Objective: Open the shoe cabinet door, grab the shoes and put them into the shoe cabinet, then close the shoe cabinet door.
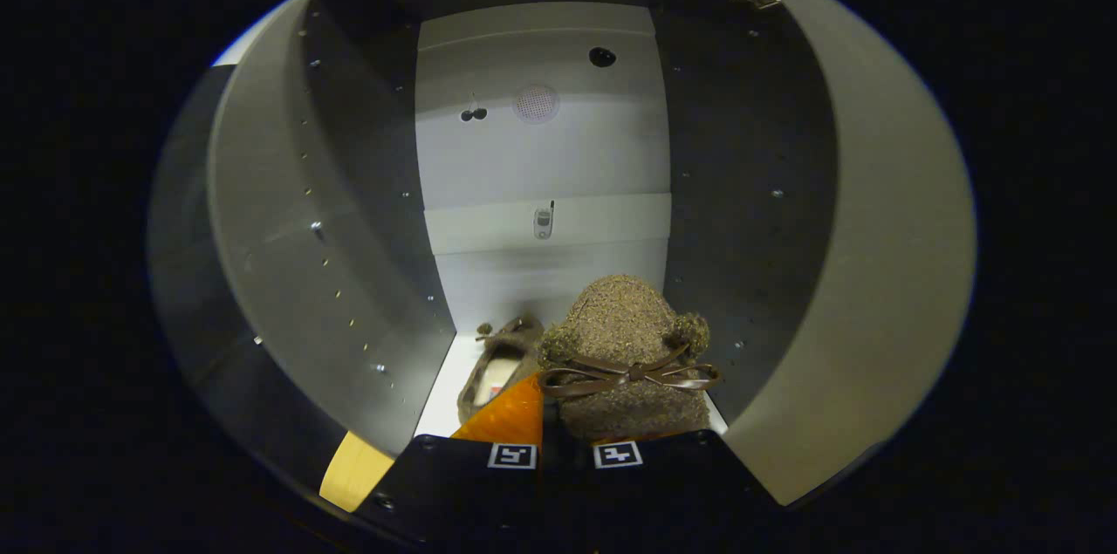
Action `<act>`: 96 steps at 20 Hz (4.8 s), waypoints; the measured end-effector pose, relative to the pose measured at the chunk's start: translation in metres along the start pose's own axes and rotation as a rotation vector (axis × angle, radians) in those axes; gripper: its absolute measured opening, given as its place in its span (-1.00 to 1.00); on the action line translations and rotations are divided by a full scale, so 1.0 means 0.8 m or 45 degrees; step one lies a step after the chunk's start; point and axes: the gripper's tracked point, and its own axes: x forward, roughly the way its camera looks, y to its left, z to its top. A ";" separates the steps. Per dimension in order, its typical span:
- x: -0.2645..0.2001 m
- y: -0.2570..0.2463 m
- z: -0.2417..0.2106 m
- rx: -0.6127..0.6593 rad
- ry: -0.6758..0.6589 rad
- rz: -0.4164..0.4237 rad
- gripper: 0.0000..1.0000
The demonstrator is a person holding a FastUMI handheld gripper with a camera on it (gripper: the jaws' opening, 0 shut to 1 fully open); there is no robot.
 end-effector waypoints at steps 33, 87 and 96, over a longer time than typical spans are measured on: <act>0.234 -0.024 -0.111 0.040 0.363 -0.038 0.19; -0.519 -0.310 -0.053 0.057 -0.339 0.104 0.95; -0.450 -0.322 -0.060 0.077 -0.273 0.259 0.95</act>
